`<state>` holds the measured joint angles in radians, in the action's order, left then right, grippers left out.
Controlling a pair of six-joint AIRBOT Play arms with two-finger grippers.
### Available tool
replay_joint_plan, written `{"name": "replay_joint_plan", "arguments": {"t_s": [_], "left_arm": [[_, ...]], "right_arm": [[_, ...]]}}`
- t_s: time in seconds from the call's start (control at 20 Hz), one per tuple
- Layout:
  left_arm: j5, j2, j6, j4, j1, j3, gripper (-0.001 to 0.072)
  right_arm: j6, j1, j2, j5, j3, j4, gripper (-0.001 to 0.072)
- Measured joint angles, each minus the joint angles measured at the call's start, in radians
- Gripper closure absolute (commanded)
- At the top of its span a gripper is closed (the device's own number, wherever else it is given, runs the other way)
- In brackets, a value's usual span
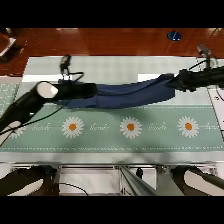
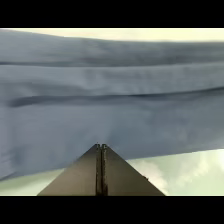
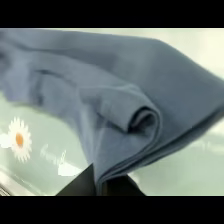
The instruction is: Fold the shirts.
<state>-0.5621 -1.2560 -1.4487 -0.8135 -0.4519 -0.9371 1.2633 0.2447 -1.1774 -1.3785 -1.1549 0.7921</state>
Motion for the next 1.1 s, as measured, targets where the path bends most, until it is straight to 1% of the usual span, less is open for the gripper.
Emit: {"name": "replay_joint_plan", "arguments": {"t_s": [0.1, 0.2, 0.35, 0.6, 0.75, 0.9, 1.0, 1.1], "left_arm": [[0.034, -0.09, -0.008, 0.014, -0.099, -0.074, 0.0683], [0.032, -0.199, -0.027, 0.022, -0.177, -0.175, 0.0683], [-0.054, -0.378, -0.05, 0.033, -0.276, -0.363, 0.0683], [-0.195, -0.607, -0.063, 0.105, -0.425, -0.607, 0.0682], [-0.267, -0.667, -0.063, 0.15, -0.486, -0.674, 0.0682], [-0.322, -0.658, -0.059, 0.159, -0.446, -0.703, 0.0682], [-0.367, -0.61, -0.055, 0.142, -0.367, -0.71, 0.0683], [-0.422, -0.515, -0.055, 0.084, -0.259, -0.689, 0.0682]], "right_arm": [[0.045, 0.0, 0.173, -0.01, 0.048, 0.075, 0.0682], [0.09, 0.0, 0.316, -0.031, 0.082, 0.132, 0.0682], [0.134, 0.0, 0.462, -0.077, 0.105, 0.169, 0.0682], [0.168, 0.0, 0.547, -0.095, 0.116, 0.171, 0.0682], [0.171, 0.0, 0.544, -0.09, 0.112, 0.173, 0.0682], [0.17, -0.004, 0.505, -0.098, 0.084, 0.162, 0.0682], [0.165, -0.033, 0.467, -0.1, 0.053, 0.152, 0.0682], [0.163, -0.097, 0.41, -0.093, 0.013, 0.147, 0.0682]]}}
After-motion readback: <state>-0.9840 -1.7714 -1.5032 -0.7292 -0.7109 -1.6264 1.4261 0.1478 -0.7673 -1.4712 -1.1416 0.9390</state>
